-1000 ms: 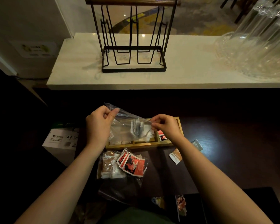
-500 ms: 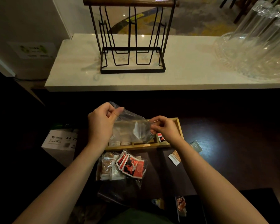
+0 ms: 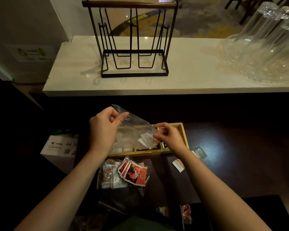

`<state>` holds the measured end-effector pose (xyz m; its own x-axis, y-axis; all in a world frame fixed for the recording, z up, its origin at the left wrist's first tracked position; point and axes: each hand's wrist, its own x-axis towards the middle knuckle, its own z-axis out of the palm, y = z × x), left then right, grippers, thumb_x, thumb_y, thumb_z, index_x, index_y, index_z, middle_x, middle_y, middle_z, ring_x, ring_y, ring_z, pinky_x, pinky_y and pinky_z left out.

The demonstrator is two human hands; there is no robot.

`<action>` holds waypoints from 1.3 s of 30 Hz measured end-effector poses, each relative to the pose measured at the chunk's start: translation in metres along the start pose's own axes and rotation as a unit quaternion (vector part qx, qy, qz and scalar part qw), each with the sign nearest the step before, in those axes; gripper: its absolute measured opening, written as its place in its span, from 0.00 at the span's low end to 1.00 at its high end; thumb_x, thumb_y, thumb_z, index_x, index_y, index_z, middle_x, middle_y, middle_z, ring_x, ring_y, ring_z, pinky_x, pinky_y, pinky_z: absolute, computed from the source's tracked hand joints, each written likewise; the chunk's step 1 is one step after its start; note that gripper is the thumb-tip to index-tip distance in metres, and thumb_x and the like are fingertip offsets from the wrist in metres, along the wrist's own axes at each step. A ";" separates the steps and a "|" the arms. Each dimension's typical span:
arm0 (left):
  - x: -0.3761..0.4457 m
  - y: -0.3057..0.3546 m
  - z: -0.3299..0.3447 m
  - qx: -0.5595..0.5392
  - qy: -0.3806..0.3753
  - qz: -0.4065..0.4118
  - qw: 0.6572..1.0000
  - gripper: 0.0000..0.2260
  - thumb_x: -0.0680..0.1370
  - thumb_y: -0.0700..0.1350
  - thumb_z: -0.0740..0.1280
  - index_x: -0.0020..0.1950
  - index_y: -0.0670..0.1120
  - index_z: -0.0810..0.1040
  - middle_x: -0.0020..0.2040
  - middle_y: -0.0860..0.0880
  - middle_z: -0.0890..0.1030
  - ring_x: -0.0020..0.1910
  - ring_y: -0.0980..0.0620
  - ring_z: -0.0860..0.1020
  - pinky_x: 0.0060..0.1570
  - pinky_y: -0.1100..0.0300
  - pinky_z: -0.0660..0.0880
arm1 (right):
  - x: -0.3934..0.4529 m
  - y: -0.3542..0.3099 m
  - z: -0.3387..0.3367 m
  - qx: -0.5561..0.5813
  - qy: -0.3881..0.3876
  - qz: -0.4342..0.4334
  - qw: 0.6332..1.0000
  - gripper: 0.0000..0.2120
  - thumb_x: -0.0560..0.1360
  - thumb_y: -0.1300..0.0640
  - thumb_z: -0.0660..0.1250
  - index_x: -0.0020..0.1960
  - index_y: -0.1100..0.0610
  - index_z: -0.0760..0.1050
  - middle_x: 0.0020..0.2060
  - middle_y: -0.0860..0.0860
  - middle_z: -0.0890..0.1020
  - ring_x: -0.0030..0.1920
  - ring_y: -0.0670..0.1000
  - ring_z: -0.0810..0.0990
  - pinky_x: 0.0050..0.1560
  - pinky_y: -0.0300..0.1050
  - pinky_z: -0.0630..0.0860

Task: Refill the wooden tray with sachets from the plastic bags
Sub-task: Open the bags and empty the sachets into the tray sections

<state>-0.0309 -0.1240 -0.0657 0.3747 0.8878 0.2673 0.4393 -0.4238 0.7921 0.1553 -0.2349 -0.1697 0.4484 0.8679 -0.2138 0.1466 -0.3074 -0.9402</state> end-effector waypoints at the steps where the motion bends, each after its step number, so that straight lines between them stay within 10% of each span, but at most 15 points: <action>1: 0.001 0.001 0.000 0.000 0.001 -0.001 1.000 0.14 0.75 0.46 0.70 0.35 0.38 0.74 0.25 0.46 0.71 0.26 0.57 0.75 0.22 0.71 0.67 | 0.000 0.000 0.000 0.004 0.000 -0.001 1.000 0.14 0.74 0.68 0.66 0.58 0.59 0.73 0.38 0.57 0.82 0.36 0.47 0.83 0.42 0.41 0.81; 18: 0.001 0.014 -0.015 -0.049 -0.010 0.018 0.999 0.12 0.76 0.48 0.68 0.36 0.42 0.73 0.28 0.42 0.74 0.23 0.50 0.76 0.21 0.71 0.67 | 0.001 -0.012 -0.007 0.161 -0.007 0.042 0.986 0.17 0.73 0.68 0.67 0.62 0.62 0.72 0.38 0.55 0.81 0.37 0.48 0.83 0.41 0.40 0.81; 21: 0.002 0.010 -0.016 -0.074 -0.030 0.033 0.996 0.12 0.76 0.52 0.65 0.40 0.43 0.74 0.35 0.44 0.77 0.32 0.49 0.78 0.31 0.58 0.75 | -0.005 -0.010 -0.012 0.239 -0.055 0.089 0.965 0.12 0.77 0.59 0.64 0.60 0.59 0.75 0.40 0.52 0.80 0.39 0.48 0.79 0.39 0.37 0.77; 27: -0.001 -0.004 -0.005 -0.350 -0.105 -0.155 0.918 0.08 0.76 0.48 0.61 0.44 0.43 0.71 0.52 0.48 0.83 0.44 0.49 0.84 0.42 0.53 0.82 | -0.006 -0.011 -0.009 0.305 -0.069 0.125 0.942 0.16 0.75 0.52 0.66 0.57 0.62 0.77 0.57 0.60 0.80 0.60 0.57 0.78 0.61 0.51 0.74; 35: -0.012 -0.023 0.007 -0.407 -0.092 -0.241 0.876 0.07 0.82 0.40 0.56 0.58 0.44 0.69 0.51 0.44 0.84 0.40 0.45 0.84 0.41 0.51 0.81 | -0.012 -0.008 -0.012 0.250 -0.070 0.107 0.960 0.04 0.74 0.55 0.66 0.41 0.53 0.74 0.49 0.56 0.76 0.53 0.55 0.73 0.56 0.47 0.67; 39: -0.015 -0.024 0.012 -0.419 -0.104 -0.277 0.858 0.08 0.82 0.41 0.55 0.55 0.47 0.73 0.52 0.46 0.84 0.37 0.50 0.84 0.30 0.59 0.79 | -0.012 -0.002 -0.020 0.318 -0.096 0.107 0.937 0.15 0.74 0.54 0.66 0.53 0.65 0.74 0.57 0.60 0.76 0.61 0.59 0.74 0.66 0.54 0.66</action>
<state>-0.0373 -0.1291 -0.0948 0.4742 0.8227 -0.3135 -0.1118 0.4095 0.9054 0.1674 -0.2529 -0.1598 0.2313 0.8857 -0.4025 -0.5116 -0.2412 -0.8247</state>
